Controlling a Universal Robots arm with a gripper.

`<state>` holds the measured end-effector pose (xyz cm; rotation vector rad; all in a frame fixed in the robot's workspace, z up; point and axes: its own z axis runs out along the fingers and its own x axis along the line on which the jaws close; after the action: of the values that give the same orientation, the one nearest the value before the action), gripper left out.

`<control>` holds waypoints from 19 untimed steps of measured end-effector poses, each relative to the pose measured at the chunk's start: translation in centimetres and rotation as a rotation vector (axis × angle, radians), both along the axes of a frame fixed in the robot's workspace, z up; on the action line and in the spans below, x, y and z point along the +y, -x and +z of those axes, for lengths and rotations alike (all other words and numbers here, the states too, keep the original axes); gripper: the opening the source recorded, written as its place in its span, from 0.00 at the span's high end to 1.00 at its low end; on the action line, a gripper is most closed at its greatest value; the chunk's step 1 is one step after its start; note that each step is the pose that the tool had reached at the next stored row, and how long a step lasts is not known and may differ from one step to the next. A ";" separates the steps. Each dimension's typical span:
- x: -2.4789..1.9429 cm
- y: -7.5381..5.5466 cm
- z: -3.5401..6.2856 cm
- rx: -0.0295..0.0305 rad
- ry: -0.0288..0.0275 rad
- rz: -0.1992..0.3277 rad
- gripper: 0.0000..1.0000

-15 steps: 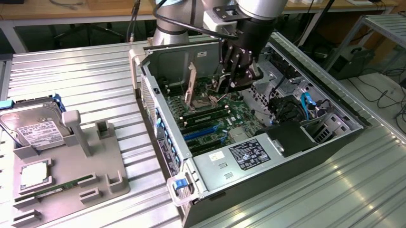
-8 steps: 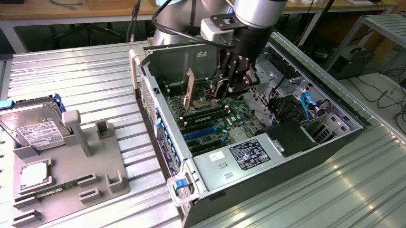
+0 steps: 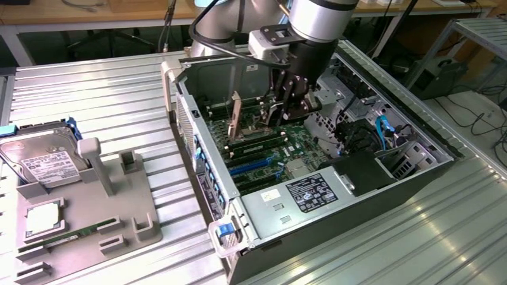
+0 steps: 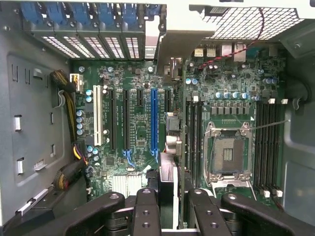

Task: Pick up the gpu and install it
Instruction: 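Insert the gpu into the slot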

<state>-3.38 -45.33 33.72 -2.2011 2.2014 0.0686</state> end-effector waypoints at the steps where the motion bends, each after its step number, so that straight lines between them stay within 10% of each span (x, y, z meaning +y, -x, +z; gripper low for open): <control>1: 0.00 0.0 -0.01 -0.0001 -0.0002 0.000 0.72; 19: -0.56 0.5 -0.49 -0.0002 -0.0003 0.000 0.72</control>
<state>-3.89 -45.89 33.22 -2.2011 2.2008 0.0687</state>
